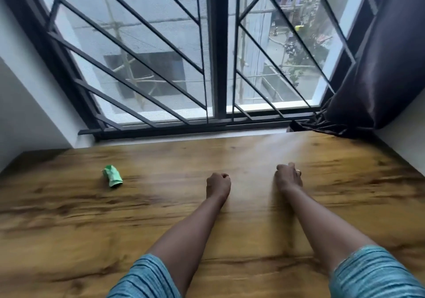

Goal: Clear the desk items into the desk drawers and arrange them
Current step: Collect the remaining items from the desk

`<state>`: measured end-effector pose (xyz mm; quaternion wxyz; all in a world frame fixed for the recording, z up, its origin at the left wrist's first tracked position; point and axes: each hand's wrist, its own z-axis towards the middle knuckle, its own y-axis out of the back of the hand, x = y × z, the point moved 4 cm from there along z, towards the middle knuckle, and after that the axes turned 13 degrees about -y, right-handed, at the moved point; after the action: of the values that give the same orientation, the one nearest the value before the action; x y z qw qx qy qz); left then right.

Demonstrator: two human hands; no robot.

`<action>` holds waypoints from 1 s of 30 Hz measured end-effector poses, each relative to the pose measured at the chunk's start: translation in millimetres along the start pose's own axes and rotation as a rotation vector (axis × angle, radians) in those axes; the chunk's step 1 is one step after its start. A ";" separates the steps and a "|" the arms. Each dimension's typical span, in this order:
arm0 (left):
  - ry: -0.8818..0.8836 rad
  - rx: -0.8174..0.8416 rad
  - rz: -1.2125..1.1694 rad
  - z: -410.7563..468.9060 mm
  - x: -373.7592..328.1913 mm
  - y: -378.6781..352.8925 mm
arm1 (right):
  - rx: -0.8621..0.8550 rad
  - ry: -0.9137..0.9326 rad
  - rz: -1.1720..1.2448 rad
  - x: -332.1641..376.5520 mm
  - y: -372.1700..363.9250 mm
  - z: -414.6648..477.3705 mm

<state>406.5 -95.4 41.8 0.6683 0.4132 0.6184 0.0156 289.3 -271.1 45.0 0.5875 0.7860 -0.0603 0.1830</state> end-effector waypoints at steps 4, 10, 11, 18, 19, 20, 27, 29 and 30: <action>0.025 -0.091 0.096 6.4 20.5 44.6 | 0.016 0.061 0.075 26.6 -18.2 -17.9; 0.091 -0.327 0.285 11.0 72.5 151.5 | 0.035 0.294 0.009 91.9 -59.3 -83.0; 0.094 -0.358 0.343 11.4 82.4 170.6 | 0.010 0.358 -0.031 103.9 -66.3 -95.2; 0.304 -0.382 0.383 30.6 157.6 267.1 | -0.072 0.530 -0.184 160.6 -110.1 -168.7; 0.308 -0.350 0.363 36.1 162.4 271.4 | -0.078 0.548 -0.199 164.6 -114.4 -176.4; 0.294 -0.311 0.358 41.9 166.4 276.1 | -0.075 0.558 -0.200 169.8 -119.3 -183.9; 0.152 -0.095 0.460 60.2 181.7 274.6 | -0.081 0.518 -0.284 180.6 -136.7 -220.8; 0.124 -0.114 0.439 57.6 186.8 271.9 | -0.080 0.514 -0.305 177.4 -137.1 -230.8; 0.114 -0.134 0.411 53.9 188.8 270.4 | -0.086 0.513 -0.316 175.3 -135.8 -236.2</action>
<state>628.7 154.2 37.0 0.6410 0.4838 0.5554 0.2157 442.5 14.5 42.7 0.6374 0.6881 0.2054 0.2793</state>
